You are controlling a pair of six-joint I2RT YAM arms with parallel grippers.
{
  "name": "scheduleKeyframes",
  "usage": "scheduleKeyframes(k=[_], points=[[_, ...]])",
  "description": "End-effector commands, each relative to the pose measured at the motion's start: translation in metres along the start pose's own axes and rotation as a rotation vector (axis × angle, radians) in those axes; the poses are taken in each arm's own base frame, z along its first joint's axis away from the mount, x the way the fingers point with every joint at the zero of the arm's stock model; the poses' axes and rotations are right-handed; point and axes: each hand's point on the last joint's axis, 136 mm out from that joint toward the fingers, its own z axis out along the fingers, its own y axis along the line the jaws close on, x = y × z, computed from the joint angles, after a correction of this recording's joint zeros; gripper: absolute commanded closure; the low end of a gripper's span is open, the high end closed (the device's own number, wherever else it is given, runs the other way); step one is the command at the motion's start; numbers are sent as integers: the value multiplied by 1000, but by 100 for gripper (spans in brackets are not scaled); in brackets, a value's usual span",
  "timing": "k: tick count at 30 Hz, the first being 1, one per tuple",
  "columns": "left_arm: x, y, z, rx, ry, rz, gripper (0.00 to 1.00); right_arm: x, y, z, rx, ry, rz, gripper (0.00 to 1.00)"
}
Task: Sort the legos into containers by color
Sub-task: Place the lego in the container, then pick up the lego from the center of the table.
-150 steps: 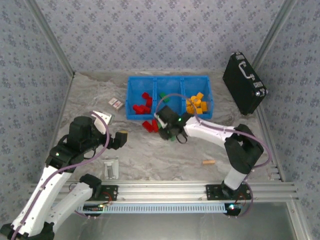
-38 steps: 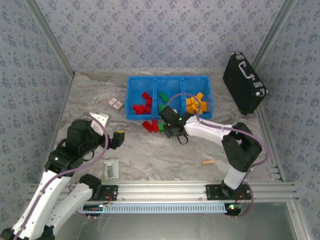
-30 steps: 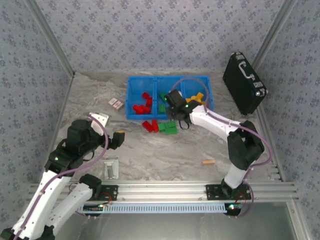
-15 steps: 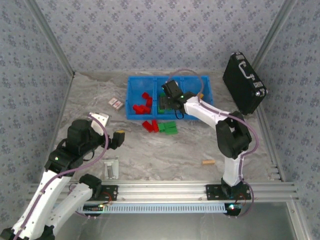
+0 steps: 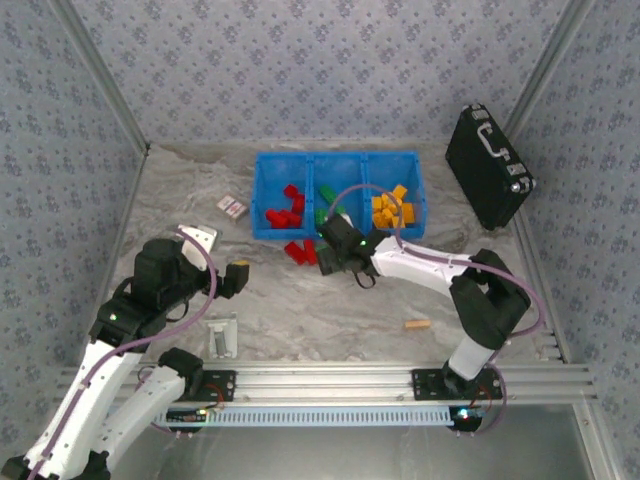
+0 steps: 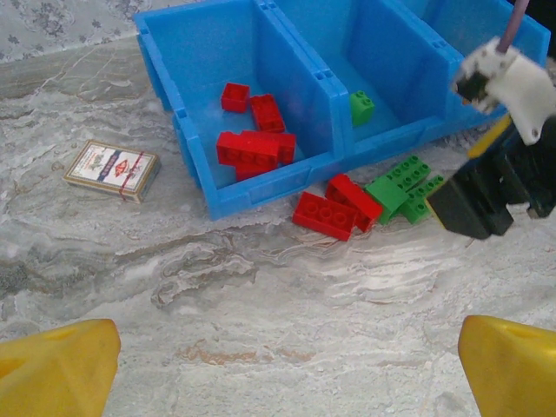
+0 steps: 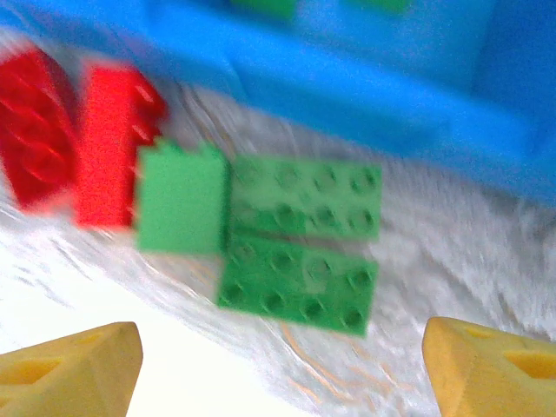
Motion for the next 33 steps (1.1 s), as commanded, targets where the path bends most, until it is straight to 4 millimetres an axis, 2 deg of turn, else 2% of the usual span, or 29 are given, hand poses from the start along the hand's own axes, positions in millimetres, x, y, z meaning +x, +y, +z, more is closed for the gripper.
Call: scheduleKeyframes(k=[1, 7, 13, 17, 26, 33], points=[[-2, -2, 3, 15, -6, 17, 0, 15, -15, 7, 56, 26, 46, 14], [-2, -3, 5, 20, 3, 18, 0, 26, -11, 30, 39, 66, 51, 13], [-1, -2, 5, 15, 2, 19, 0, 25, -4, 49, 19, 92, 50, 13], [-2, -1, 4, 10, 1, 20, 0, 22, -7, 59, 23, 87, 75, 13], [-1, 1, 7, 2, 11, 20, 0, 17, -6, 67, 19, 87, 87, 13], [0, 2, 8, -3, 13, 16, 0, 5, -4, 67, -28, 46, 130, 14]])
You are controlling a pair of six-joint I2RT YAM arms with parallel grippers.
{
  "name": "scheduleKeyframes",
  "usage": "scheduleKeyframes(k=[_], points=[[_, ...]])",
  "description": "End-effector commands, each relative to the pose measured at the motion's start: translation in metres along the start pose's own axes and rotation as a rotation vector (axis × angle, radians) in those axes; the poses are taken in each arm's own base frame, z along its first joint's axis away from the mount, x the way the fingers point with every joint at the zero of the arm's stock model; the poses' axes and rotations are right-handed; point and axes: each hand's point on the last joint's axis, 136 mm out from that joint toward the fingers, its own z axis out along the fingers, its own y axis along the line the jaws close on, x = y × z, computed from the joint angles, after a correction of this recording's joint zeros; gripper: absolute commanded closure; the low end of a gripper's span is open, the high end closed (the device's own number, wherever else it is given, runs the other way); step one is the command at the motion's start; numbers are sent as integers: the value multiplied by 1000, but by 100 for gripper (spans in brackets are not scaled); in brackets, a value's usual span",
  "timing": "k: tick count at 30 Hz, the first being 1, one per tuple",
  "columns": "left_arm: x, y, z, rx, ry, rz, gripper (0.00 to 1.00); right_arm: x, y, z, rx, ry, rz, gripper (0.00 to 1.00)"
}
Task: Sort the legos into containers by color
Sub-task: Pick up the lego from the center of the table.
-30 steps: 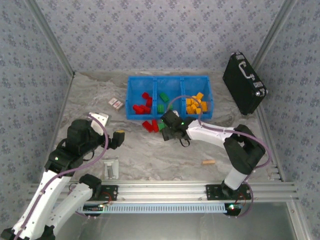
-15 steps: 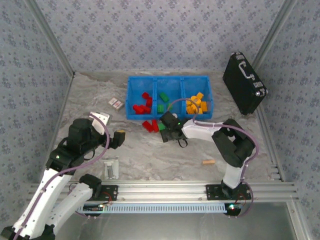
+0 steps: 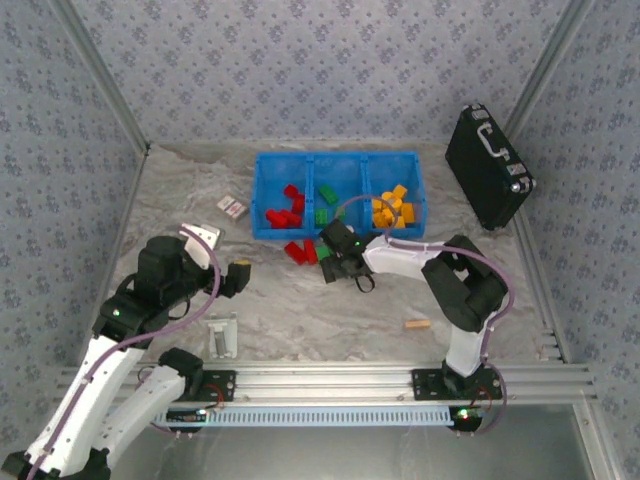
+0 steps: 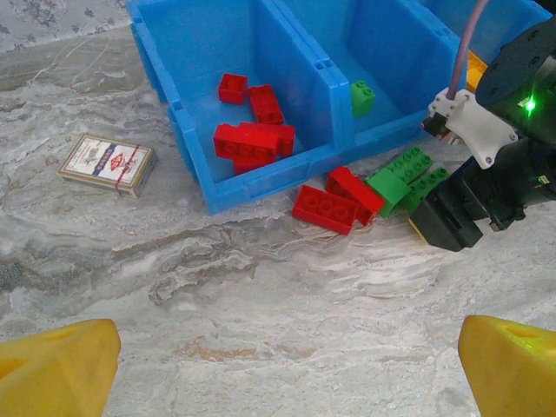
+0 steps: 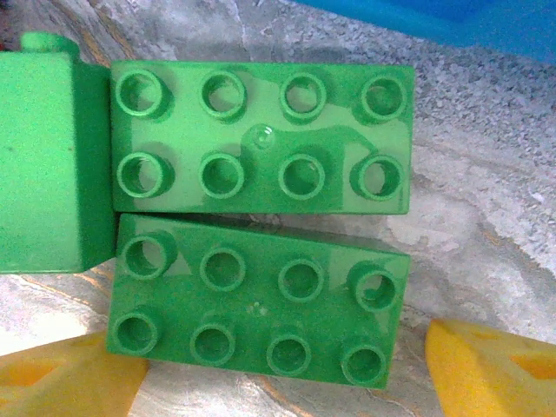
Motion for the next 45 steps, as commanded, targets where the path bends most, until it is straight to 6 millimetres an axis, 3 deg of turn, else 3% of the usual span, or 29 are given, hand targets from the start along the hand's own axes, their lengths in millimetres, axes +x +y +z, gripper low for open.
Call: scheduleKeyframes(k=[1, 10, 24, 28, 32, 36, 39, 42, 45], points=[[-3, 1, 2, -1, -12, 14, 0, -28, 4, 13, -47, -89, 75, 14], [-4, 4, 0, -17, -17, 8, 0, -34, 12, 13, -88, -98, 92, 15], [-4, 3, 0, -12, -17, 8, 0, -40, 10, 11, -50, -98, 60, 34], [-4, 4, 0, -13, -17, 7, 0, -39, 8, 4, -43, -98, 48, 38], [-3, 4, 1, -12, -15, 6, 0, -40, 11, -21, -45, -113, 15, 39], [-3, 4, 1, -8, -12, 1, 0, -56, 10, -53, -47, -162, -3, 40], [-4, 4, 1, -3, -13, -1, 0, -81, 9, -75, -55, -219, -1, 39], [-4, 3, 0, -3, -18, -2, 0, -102, 2, -76, -50, -247, 15, 39], [-5, 3, -2, -4, -27, -2, 0, -125, -9, -66, -33, -266, 40, 40]])
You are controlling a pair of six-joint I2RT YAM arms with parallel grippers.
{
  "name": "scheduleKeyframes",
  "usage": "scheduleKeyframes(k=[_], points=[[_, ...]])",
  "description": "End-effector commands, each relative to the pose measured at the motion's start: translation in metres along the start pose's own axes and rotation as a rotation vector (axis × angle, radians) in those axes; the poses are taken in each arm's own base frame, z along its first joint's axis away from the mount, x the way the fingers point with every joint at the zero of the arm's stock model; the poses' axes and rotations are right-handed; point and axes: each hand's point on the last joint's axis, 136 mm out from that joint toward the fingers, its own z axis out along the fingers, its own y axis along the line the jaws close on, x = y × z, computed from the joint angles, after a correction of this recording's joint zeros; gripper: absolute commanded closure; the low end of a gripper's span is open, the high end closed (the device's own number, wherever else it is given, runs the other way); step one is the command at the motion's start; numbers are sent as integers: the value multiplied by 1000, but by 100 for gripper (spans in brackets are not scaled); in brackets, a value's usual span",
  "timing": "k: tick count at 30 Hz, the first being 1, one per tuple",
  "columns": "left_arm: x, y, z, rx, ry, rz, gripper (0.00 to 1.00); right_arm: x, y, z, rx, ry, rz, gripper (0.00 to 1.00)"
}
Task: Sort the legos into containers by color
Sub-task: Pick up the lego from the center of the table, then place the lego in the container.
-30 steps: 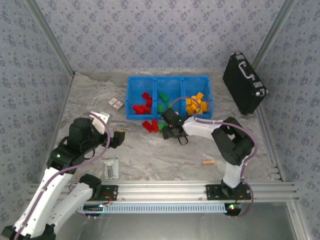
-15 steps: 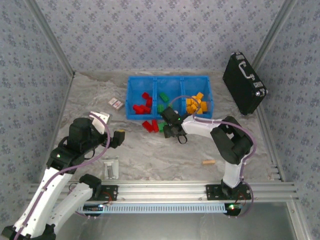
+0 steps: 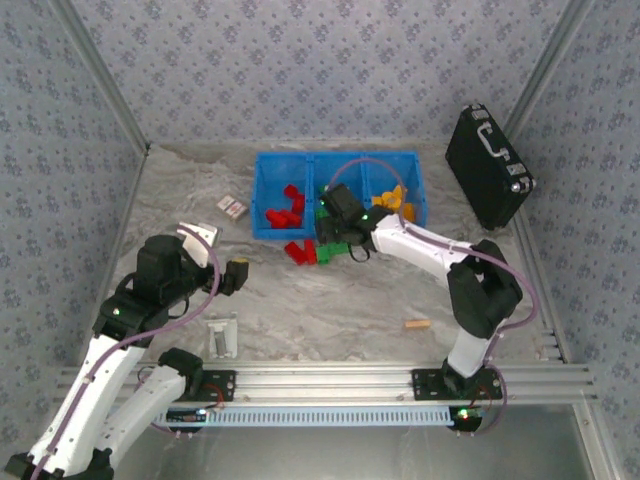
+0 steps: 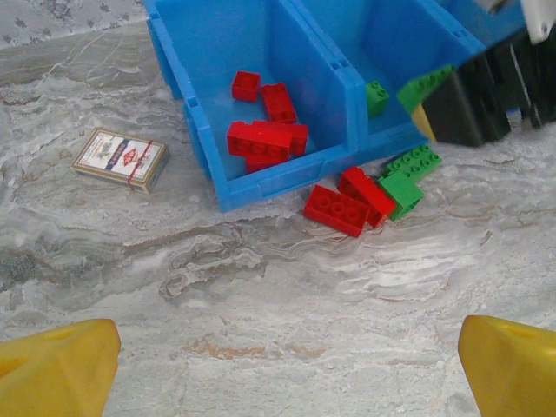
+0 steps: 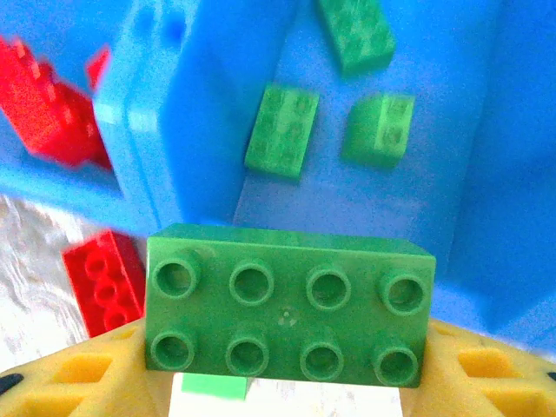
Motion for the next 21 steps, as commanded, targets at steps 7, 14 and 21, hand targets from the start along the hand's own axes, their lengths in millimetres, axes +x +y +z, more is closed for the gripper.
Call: scheduleKeyframes(k=[7, 14, 21], points=[[-6, -3, -7, 14, -48, 13, 0, -51, -20, 51, 21, -20, 7, 40], [-5, -2, -7, 14, -43, 12, 0, -66, -33, 67, 12, 0, 41, 30], [-5, -3, -5, 15, -37, 11, 0, -65, -30, 60, -21, -7, 28, 23]])
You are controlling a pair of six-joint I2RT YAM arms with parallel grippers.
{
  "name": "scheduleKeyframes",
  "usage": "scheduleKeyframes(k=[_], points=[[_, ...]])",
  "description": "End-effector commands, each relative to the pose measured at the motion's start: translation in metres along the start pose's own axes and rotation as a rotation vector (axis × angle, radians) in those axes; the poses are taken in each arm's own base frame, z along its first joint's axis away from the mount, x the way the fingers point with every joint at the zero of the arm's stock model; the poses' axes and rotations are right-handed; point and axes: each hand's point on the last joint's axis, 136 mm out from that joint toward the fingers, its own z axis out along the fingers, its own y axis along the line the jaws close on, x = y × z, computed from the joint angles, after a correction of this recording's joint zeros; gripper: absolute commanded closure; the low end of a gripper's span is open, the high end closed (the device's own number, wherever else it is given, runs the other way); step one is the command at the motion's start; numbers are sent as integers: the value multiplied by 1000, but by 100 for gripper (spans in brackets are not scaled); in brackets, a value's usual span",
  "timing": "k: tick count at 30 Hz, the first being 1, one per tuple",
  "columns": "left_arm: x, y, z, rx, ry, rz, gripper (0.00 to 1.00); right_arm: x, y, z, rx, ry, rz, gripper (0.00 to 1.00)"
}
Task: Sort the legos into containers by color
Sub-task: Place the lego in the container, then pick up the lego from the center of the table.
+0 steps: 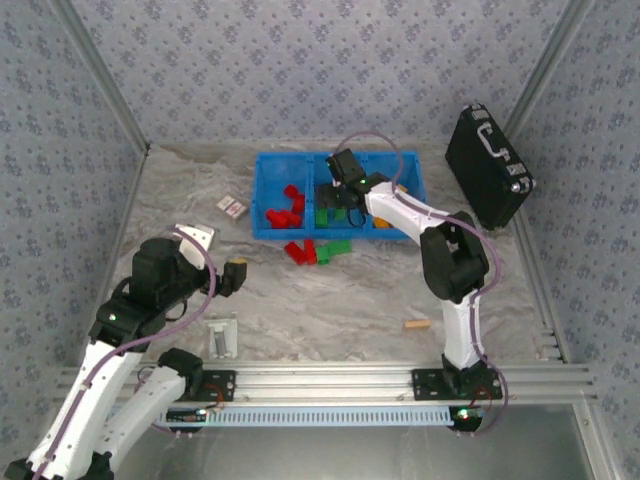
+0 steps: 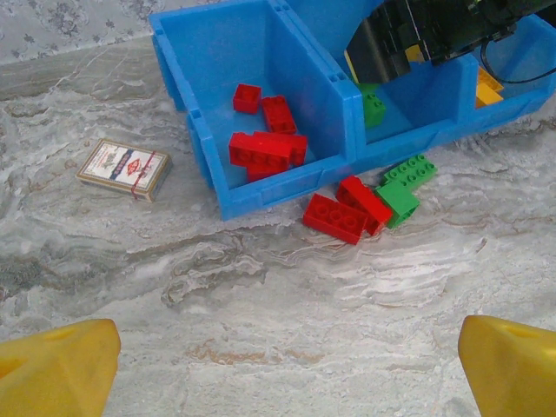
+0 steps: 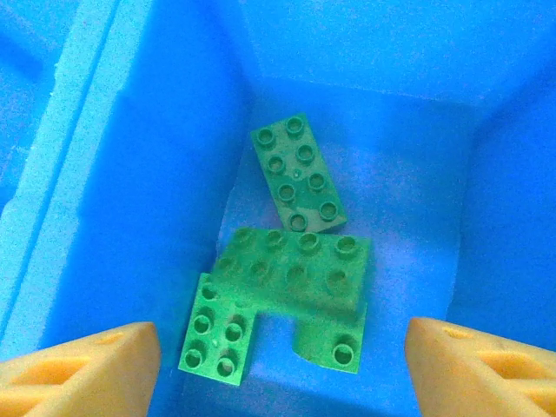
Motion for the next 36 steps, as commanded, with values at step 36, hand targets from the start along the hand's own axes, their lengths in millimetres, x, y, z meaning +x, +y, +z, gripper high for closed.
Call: scheduleKeyframes(k=[36], points=[[-2, -5, 0, 29, -14, 9, 0, 142, 62, -29, -44, 192, -128, 24]])
